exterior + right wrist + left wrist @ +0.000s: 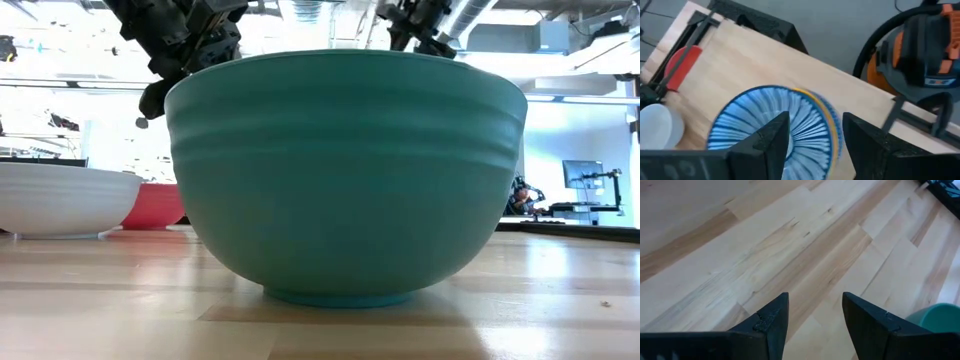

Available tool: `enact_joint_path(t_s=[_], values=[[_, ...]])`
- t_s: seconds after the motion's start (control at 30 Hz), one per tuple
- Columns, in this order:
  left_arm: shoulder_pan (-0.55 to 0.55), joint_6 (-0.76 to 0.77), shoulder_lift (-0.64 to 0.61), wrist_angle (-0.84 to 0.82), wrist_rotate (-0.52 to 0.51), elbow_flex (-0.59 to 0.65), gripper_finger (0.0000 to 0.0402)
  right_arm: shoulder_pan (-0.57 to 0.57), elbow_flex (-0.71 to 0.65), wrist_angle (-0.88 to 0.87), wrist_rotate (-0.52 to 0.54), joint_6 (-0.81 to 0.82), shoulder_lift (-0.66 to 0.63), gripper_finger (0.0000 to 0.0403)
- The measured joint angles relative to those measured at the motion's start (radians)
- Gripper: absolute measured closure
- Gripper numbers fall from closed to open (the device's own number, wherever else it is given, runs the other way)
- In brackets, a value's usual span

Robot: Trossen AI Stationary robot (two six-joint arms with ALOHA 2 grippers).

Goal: Place and stack bowls onto a shelf
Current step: Put the green bowl on the shelf

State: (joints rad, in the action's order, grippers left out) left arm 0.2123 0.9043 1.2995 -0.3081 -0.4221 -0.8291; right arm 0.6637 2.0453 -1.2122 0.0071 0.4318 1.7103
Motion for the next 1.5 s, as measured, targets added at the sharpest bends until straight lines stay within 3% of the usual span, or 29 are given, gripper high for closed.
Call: enact_joint_path(t_s=[0.2, 0.6, 0.77, 1.0, 1.3, 1.5], values=[[0.000, 0.011, 0.000, -0.001, -0.009, 0.000, 0.0232, -0.012, 0.000, -0.035, -0.001, -0.054, 0.001, 0.0193], [0.017, 0.013, -0.064, 0.046, -0.081, 0.000, 0.0232, -0.174, -0.001, -0.034, 0.000, -0.090, -0.051, 0.0194], [0.032, 0.024, -0.107, 0.047, -0.123, 0.000, 0.0232, -0.307, -0.001, -0.102, 0.146, -0.053, -0.081, 0.0194], [0.091, 0.024, -0.104, 0.081, -0.128, 0.000, 0.0232, -0.505, -0.005, -0.249, 0.278, 0.078, -0.083, 0.0194], [0.177, 0.041, -0.103, 0.082, -0.166, 0.000, 0.0232, -0.762, -0.123, -0.265, 0.288, 0.362, -0.082, 0.0194], [0.246, 0.074, -0.103, 0.082, -0.190, 0.000, 0.0232, -0.925, -0.255, -0.168, 0.286, 0.587, -0.082, 0.0194]])
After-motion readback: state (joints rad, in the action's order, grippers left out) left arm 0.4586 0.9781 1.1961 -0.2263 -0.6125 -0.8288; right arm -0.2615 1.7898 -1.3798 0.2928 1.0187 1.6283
